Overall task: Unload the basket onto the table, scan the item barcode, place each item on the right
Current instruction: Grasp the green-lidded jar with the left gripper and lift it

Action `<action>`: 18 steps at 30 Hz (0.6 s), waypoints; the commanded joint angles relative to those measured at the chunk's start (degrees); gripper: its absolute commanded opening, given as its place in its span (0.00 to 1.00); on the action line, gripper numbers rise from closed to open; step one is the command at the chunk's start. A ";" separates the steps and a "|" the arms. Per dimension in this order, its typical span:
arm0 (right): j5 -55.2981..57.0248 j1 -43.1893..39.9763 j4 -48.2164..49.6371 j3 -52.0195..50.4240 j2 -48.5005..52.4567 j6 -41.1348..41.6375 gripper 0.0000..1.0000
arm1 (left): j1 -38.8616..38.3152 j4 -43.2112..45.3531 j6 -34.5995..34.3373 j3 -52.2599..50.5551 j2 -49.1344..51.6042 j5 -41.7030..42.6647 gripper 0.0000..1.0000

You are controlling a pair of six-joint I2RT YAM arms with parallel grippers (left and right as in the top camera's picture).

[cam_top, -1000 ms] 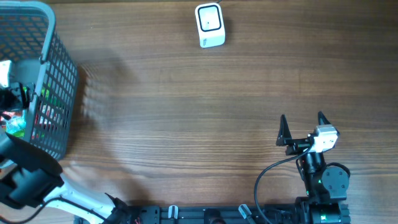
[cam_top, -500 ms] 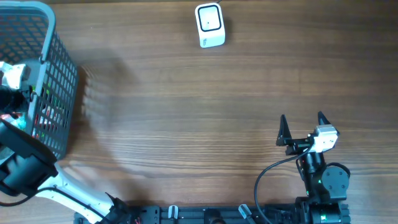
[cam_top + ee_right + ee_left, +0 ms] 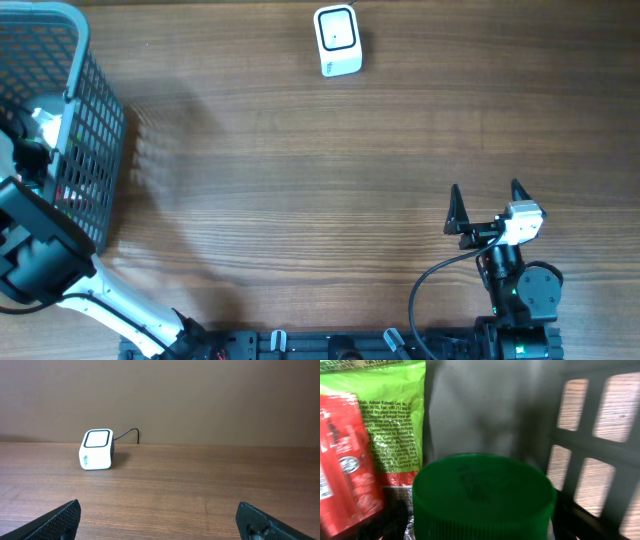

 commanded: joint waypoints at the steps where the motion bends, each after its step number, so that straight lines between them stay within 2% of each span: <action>1: 0.55 -0.24 0.15 -0.07 -0.04 0.79 1.00 | -0.46 -0.02 0.52 -2.08 0.76 -0.59 0.94; 3: 0.55 -0.24 0.15 -0.07 -0.04 0.81 1.00 | -0.46 0.22 -0.66 -2.08 0.76 -0.55 1.00; 9: 0.55 -0.24 0.15 -0.07 -0.04 0.79 1.00 | -0.42 0.55 -0.61 -2.08 0.74 2.23 1.00; 11: 0.55 -0.24 0.15 -0.07 -0.04 0.81 1.00 | -0.42 1.18 -0.59 -2.08 0.74 2.01 0.85; 13: 0.55 -0.24 0.15 -0.07 -0.04 0.79 0.99 | -0.39 1.49 -0.59 -2.08 0.74 1.99 0.77; 14: 0.55 -0.24 0.15 -0.07 -0.04 0.81 1.00 | -0.39 1.53 -0.59 -2.08 0.74 1.99 0.68; 15: 0.55 -0.24 0.15 -0.07 -0.04 0.79 1.00 | -0.35 1.53 -0.61 -2.08 0.74 2.01 0.64; 18: 0.55 -0.24 0.15 -0.07 -0.04 0.79 1.00 | -0.35 1.46 -0.61 -2.08 0.74 2.03 0.64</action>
